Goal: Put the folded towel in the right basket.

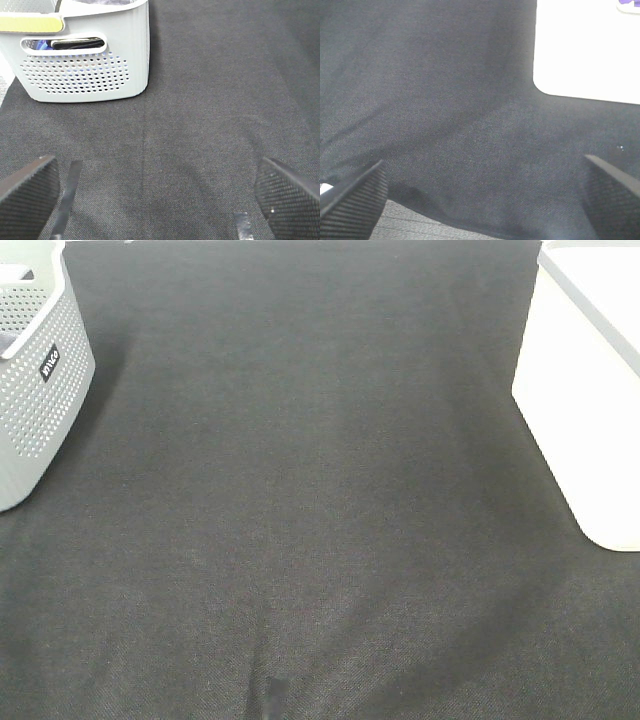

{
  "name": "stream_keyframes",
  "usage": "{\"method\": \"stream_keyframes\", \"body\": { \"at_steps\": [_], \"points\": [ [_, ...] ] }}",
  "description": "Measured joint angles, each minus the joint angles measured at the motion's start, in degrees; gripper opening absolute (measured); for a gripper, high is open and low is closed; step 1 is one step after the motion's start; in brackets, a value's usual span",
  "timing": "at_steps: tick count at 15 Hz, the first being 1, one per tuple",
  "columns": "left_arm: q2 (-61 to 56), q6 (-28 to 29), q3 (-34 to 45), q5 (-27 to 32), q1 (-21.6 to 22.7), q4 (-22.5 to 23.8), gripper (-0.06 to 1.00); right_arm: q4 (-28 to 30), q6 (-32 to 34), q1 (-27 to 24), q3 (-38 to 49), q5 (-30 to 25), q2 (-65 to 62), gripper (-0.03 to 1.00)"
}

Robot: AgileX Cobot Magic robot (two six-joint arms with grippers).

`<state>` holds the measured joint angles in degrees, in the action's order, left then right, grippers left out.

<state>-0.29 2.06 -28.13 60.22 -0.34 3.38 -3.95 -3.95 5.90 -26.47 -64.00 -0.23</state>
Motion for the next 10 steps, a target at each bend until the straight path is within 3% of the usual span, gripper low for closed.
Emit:
{"method": "stream_keyframes", "body": {
  "at_steps": [10],
  "points": [
    [0.0, 0.0, 0.0, 0.0, 0.0, 0.0, 0.99, -0.2, -0.5, -1.3, 0.0, 0.1, 0.0, 0.98]
  ]
}}
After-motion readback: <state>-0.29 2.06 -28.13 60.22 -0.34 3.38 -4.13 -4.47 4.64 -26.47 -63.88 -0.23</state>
